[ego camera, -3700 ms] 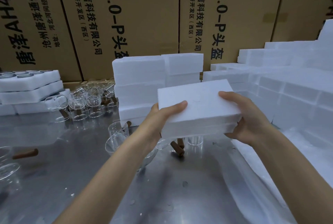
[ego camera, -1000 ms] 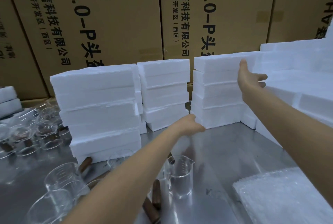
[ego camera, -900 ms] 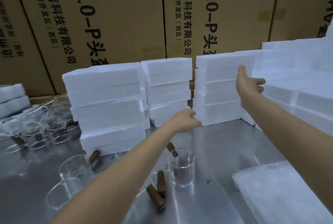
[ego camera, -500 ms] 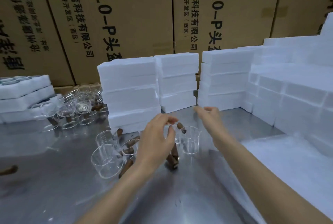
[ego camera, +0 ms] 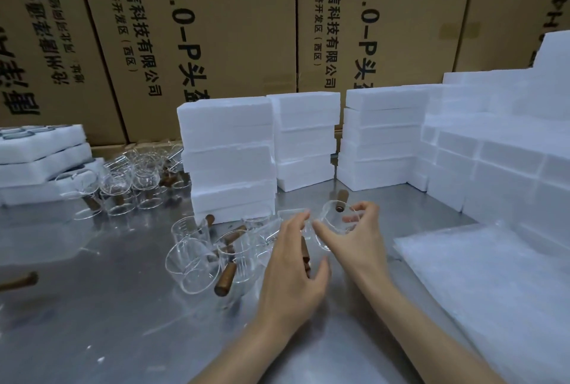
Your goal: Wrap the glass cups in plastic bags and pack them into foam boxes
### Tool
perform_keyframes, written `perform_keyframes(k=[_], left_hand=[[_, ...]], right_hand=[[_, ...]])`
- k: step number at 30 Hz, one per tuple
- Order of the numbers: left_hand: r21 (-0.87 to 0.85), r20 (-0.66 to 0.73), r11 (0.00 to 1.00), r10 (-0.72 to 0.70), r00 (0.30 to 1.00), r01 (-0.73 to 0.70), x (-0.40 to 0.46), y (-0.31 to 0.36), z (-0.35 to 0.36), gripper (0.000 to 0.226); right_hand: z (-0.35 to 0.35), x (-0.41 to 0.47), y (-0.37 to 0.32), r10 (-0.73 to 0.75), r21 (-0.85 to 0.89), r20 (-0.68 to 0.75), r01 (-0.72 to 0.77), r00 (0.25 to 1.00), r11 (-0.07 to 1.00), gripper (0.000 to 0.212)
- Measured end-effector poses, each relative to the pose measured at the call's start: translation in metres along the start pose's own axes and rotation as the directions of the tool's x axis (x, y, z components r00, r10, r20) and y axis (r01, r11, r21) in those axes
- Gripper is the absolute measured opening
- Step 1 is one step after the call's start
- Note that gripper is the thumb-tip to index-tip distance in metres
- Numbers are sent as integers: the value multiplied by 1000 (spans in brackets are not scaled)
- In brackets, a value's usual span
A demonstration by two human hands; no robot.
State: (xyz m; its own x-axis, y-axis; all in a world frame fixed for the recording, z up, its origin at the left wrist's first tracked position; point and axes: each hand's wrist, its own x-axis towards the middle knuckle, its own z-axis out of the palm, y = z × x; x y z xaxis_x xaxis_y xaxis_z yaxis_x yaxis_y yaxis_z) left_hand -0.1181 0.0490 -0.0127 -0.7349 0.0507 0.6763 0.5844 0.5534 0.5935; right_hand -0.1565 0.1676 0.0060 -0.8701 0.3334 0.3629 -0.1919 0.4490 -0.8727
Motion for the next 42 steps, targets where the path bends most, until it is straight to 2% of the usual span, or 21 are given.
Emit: perform_keyframes(k=[4, 8, 11, 14, 16, 19, 22, 24, 28, 30, 34, 37, 40, 42], left_hand=[[-53, 43, 997, -54, 998, 57, 4, -1, 2, 83], [-134, -35, 985, -115, 993, 110, 6, -5, -1, 85], [-237, -23, 955, -190, 982, 179, 9, -6, -1, 73], [-324, -18, 934, -164, 986, 150, 13, -8, -2, 63], [-358, 44, 921, -146, 988, 152, 14, -10, -2, 63], [-406, 156, 898, -116, 981, 171, 13, -11, -1, 61], [-402, 214, 903, -68, 974, 152, 12, -7, -1, 61], [-373, 233, 914, -75, 969, 161, 11, -5, -3, 63], [-392, 250, 897, -112, 962, 206, 9, -3, -9, 74], [-406, 247, 887, -126, 961, 221, 11, -2, -11, 73], [-391, 135, 900, -150, 979, 192, 14, 0, -13, 54], [-409, 75, 892, -179, 981, 193, 15, 3, -14, 50], [-441, 26, 870, -234, 972, 222, 15, 4, -13, 47], [-505, 1, 819, -314, 949, 272, 16, 6, -12, 38]], right_hand=[[5, -21, -17, -71, -32, 7, 71, 997, 997, 65], [10, -30, -21, -110, -38, 45, 112, 993, 993, 66], [7, -27, -20, -121, 29, 104, 118, 987, 993, 56], [4, -19, -20, -56, 263, 130, 20, 990, 965, 45], [1, -10, -19, 57, 376, 134, -104, 989, 921, 41], [-8, 3, -16, 213, 415, 164, -263, 963, 871, 41], [-15, 9, -11, 266, 371, 201, -325, 943, 870, 36], [-14, 10, -8, 257, 351, 156, -297, 954, 888, 33], [-7, 4, -9, 123, 318, -10, -114, 992, 941, 30], [-5, 0, -11, 75, 330, -51, -54, 996, 942, 28], [-4, -7, -15, 21, 359, -56, 0, 998, 933, 26], [-4, -10, -18, 0, 364, -36, 13, 999, 931, 28], [-3, -13, -20, -11, 383, -10, 14, 1000, 924, 27], [-3, -16, -21, -34, 383, 17, 25, 999, 923, 25]])
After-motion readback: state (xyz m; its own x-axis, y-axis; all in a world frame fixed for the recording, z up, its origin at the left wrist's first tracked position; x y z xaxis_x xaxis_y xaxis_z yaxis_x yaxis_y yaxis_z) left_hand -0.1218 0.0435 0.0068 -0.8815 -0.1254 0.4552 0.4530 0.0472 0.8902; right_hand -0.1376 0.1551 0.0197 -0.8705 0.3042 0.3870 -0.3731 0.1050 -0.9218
